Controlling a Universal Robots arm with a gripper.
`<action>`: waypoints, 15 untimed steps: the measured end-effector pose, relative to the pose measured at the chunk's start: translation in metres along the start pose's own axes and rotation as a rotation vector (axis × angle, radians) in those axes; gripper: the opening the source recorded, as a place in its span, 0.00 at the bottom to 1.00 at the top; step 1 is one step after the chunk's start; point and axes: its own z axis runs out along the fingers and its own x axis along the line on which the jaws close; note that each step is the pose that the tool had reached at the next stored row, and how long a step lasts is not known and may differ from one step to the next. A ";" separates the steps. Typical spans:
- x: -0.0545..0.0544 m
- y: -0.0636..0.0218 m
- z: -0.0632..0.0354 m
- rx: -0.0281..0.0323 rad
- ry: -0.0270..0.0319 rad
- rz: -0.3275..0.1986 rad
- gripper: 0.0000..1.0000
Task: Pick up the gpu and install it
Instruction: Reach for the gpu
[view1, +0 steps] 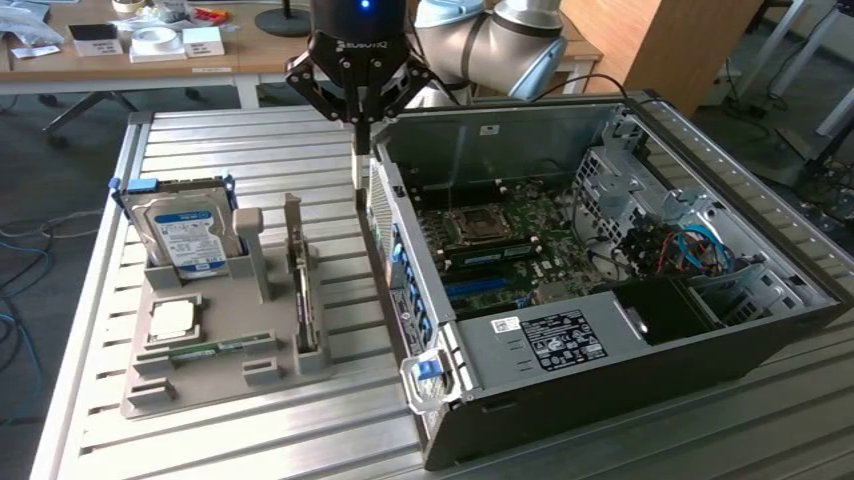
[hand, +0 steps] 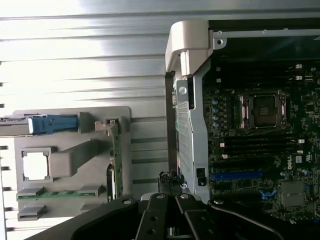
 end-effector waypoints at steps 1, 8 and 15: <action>0.002 -0.0001 0.0000 0.0000 0.0000 0.000 0.11; 0.013 -0.0008 -0.0003 0.0000 0.0001 0.000 0.11; 0.024 -0.0015 -0.0005 0.0000 0.0001 0.000 0.11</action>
